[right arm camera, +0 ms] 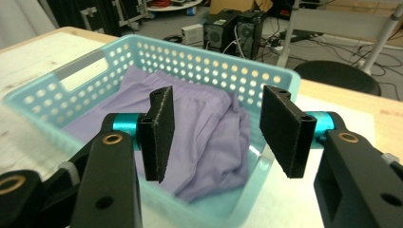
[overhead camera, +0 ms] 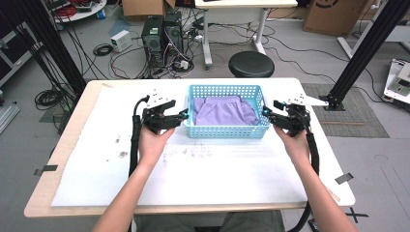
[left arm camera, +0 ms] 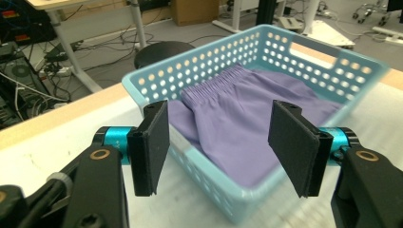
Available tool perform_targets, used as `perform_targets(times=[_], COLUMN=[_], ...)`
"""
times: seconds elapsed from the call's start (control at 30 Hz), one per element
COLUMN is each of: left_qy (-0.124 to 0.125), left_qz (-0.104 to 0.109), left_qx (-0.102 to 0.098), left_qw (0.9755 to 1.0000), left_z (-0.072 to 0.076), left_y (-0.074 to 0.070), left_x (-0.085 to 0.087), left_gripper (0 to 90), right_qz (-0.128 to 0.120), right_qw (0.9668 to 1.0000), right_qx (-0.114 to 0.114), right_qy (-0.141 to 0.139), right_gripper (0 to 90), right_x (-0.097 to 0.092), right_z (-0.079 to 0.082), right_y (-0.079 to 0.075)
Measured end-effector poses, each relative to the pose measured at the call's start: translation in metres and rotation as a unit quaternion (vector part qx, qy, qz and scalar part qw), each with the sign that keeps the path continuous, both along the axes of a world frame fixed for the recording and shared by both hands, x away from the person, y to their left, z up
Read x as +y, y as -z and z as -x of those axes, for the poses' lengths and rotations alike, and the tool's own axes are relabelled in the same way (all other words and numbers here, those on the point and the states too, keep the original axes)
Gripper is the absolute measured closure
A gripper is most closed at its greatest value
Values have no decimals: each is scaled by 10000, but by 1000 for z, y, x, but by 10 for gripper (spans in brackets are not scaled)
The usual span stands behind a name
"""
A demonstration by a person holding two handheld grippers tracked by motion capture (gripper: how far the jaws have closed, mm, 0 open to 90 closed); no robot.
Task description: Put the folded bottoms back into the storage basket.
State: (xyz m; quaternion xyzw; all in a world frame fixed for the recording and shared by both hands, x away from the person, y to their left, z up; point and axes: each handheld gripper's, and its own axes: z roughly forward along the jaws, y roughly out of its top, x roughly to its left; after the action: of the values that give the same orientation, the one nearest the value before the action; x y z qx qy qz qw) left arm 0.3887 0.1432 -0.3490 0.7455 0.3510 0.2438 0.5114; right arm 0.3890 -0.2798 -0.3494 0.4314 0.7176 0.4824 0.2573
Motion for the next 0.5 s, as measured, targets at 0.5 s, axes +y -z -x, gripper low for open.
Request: perform_targets(times=[0.5], left_qy=[-42], left_qz=[-216], left_qx=[-286], left_qw=[9993], left_z=[54], left_y=[35], left_x=[28], left_gripper=[372], right_qz=[10], right_qw=[9999], right_qx=[-117], right_qy=[-16], right_gripper=[432], right_x=[-18], right_z=[49], right_y=[40])
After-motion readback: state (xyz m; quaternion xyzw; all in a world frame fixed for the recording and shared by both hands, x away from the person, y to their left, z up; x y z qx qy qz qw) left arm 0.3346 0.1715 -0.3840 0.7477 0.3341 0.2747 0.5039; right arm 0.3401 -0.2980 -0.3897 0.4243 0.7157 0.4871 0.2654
